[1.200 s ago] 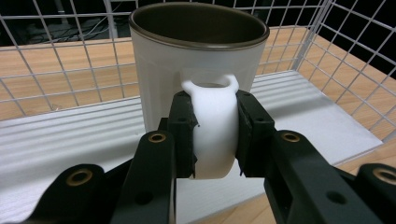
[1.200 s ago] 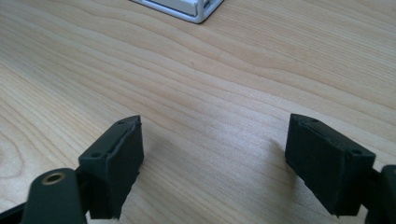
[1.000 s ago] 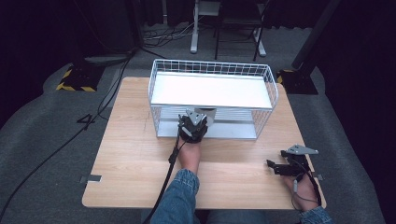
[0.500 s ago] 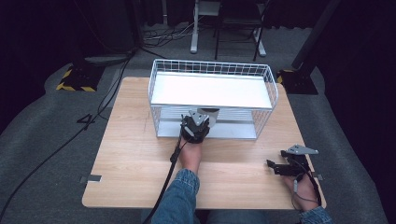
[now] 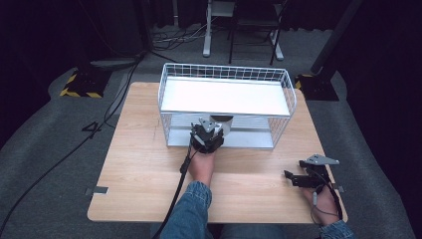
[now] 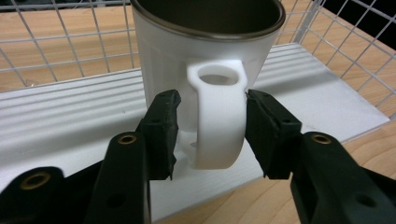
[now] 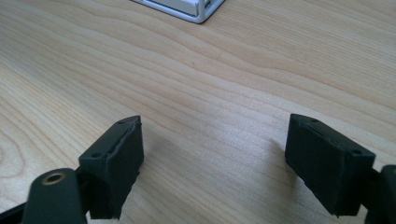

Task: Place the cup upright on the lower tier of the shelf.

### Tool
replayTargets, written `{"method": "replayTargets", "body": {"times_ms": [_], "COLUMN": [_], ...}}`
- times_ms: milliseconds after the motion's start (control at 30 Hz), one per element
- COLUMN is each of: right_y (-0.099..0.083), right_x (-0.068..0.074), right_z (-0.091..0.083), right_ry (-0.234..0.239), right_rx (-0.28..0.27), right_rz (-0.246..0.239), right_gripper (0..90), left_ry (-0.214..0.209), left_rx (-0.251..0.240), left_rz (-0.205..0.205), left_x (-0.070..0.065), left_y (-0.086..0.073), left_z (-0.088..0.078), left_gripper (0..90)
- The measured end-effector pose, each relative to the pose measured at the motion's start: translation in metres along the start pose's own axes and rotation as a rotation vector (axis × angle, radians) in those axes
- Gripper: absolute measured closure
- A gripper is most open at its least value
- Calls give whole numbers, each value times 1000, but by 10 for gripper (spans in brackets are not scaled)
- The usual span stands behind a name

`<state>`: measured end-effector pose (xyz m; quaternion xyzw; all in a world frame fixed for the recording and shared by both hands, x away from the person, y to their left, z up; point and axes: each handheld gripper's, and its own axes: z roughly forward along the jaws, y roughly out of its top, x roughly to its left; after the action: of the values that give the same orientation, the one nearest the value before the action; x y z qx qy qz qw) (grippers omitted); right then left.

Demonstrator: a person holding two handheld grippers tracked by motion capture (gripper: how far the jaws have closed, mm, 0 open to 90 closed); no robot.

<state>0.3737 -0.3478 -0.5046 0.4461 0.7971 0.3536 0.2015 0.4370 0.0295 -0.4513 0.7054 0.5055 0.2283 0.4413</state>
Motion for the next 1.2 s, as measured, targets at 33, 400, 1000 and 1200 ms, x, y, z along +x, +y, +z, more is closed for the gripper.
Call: {"method": "replayTargets", "body": {"times_ms": [33, 400, 1000, 1200], "right_y": [0, 0, 0, 0], "right_x": [0, 0, 0, 0], "right_z": [0, 0, 0, 0], "right_ry": [0, 0, 5, 7], "right_rx": [0, 0, -1, 0], "right_rz": [0, 0, -6, -6], "right_gripper": [197, 197, 197, 200], "left_ry": [-1, -19, -100, -115], "left_rx": [-4, -35, -77, -84], "left_rz": [9, 22, 51, 61], "left_x": [0, -4, -3, 1], "left_y": [0, 5, 4, 1], "left_z": [0, -10, -71, -94], "left_gripper": [521, 376, 296, 296]}}
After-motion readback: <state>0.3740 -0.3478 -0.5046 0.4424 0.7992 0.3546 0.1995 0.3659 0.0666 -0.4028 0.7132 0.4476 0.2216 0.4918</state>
